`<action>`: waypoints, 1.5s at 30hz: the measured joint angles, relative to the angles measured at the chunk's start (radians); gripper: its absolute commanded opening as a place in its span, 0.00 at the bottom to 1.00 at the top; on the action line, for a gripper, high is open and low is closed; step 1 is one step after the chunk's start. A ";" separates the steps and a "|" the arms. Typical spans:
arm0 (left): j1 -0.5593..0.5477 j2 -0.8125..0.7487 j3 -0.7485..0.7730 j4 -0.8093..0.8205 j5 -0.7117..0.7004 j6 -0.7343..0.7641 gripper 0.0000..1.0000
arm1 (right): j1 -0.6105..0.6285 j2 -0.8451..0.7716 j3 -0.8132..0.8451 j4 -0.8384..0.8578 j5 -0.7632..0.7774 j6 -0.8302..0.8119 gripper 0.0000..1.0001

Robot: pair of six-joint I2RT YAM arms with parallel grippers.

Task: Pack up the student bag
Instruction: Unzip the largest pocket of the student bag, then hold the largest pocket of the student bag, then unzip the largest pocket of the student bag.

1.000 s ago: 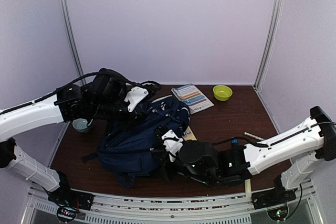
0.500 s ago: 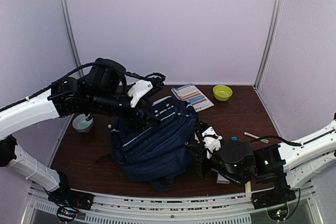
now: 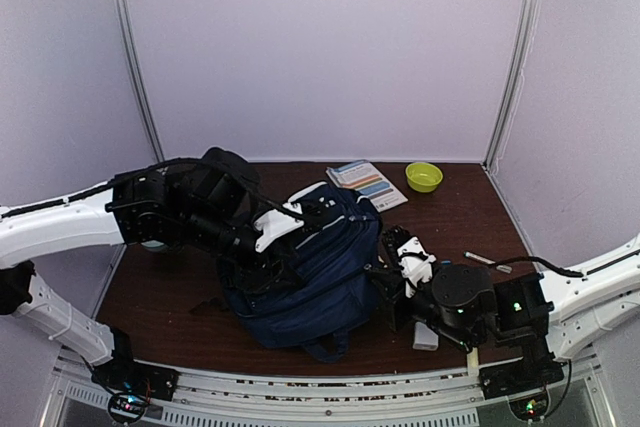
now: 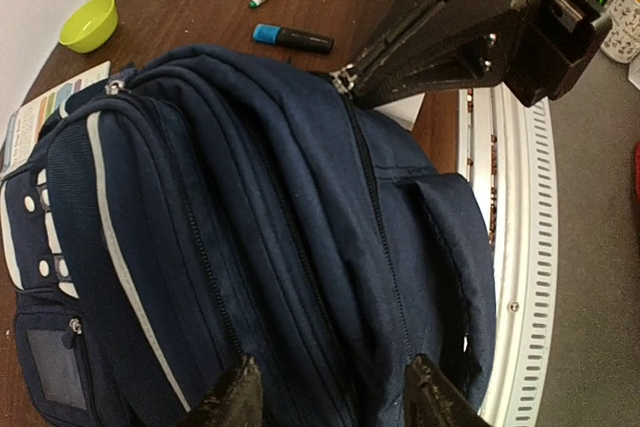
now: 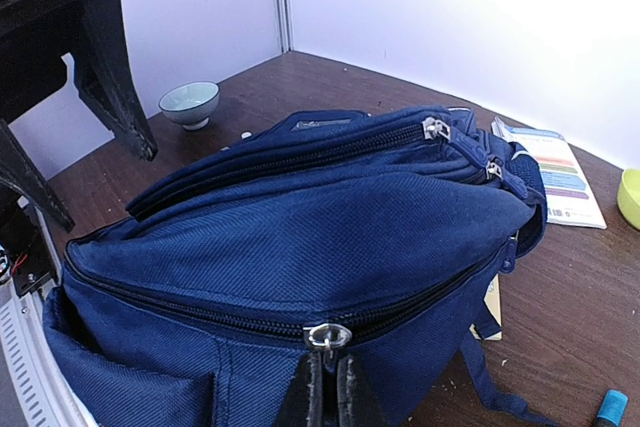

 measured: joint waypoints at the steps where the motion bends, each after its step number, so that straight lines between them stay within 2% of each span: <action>1: -0.001 0.010 0.000 0.000 0.010 -0.003 0.49 | 0.000 0.000 -0.001 0.000 0.000 0.000 0.00; 7: -0.007 0.090 0.018 0.001 0.090 -0.020 0.48 | 0.000 0.000 -0.002 -0.008 0.001 0.001 0.00; 13: -0.011 0.114 0.041 0.001 0.129 -0.040 0.23 | 0.000 -0.001 -0.003 -0.016 0.005 0.003 0.00; 17: -0.016 0.132 0.050 0.005 0.130 -0.046 0.20 | 0.000 -0.002 -0.003 -0.016 0.007 0.004 0.00; 21: -0.021 0.151 0.051 0.007 0.132 -0.046 0.24 | 0.000 -0.002 -0.003 -0.020 0.007 0.005 0.00; 22: -0.023 0.153 0.051 0.007 0.132 -0.046 0.22 | 0.000 -0.002 -0.003 -0.023 0.007 0.005 0.00; 25: -0.025 0.153 0.053 0.007 0.131 -0.053 0.00 | 0.000 -0.002 -0.004 -0.025 0.007 0.005 0.00; 32: -0.025 0.155 0.055 0.014 0.102 -0.074 0.00 | 0.000 -0.005 -0.004 -0.036 0.007 0.004 0.00; 45: -0.029 0.238 0.085 0.084 0.073 -0.301 0.00 | 0.010 0.058 0.075 -0.189 0.022 0.031 0.00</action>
